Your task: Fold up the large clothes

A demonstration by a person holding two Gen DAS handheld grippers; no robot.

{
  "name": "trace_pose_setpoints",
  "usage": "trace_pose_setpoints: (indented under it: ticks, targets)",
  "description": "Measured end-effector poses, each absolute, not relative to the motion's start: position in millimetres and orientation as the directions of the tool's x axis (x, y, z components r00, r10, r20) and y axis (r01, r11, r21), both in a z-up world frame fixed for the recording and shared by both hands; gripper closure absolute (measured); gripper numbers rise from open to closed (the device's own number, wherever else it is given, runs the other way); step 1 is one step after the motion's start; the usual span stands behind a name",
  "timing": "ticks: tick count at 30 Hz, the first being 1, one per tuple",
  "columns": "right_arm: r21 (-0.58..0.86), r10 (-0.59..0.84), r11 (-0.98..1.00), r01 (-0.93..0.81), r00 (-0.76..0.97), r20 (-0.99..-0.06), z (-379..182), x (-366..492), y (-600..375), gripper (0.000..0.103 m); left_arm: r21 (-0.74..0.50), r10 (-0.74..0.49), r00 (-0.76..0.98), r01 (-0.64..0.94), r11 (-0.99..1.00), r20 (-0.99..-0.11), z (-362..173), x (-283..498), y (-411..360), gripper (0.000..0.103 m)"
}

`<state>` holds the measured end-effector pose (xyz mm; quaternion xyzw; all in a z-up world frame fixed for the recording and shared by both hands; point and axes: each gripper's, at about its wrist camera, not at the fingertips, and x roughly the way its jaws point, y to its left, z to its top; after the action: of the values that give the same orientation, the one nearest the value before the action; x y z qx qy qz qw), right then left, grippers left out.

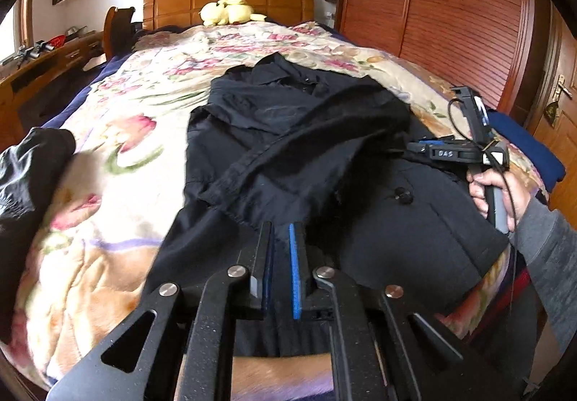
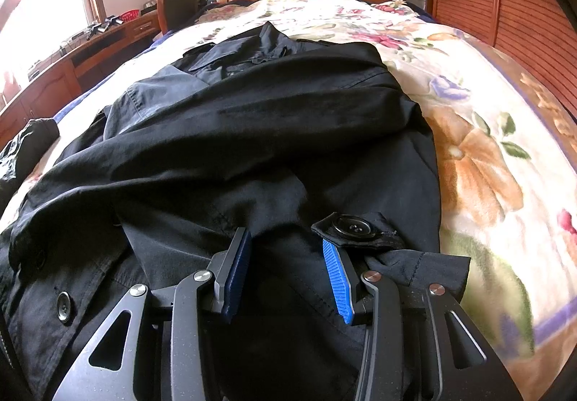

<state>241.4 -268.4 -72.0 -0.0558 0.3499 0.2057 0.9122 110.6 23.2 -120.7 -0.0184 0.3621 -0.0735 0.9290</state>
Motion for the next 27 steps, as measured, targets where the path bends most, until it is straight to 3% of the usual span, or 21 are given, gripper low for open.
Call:
trace_pose_setpoints:
  ticks: [8, 16, 27]
  targets:
    - [0.03, 0.327, 0.91, -0.413, 0.673, -0.664, -71.8, 240.8, -266.1, 0.06, -0.088, -0.13, 0.728, 0.096, 0.991, -0.673, -129.8, 95.9, 52.9, 0.073]
    - [-0.086, 0.253, 0.911, -0.403, 0.711, -0.656, -54.8, 224.3, -249.2, 0.06, -0.121, -0.124, 0.713, 0.055, 0.991, -0.69, -147.3, 85.5, 89.0, 0.072]
    - [0.077, 0.49, 0.805, -0.589, 0.586, -0.645, -22.4, 164.4, -161.6, 0.06, -0.117, -0.122, 0.708, 0.056, 0.992, -0.696, -152.6, 87.9, 104.0, 0.072]
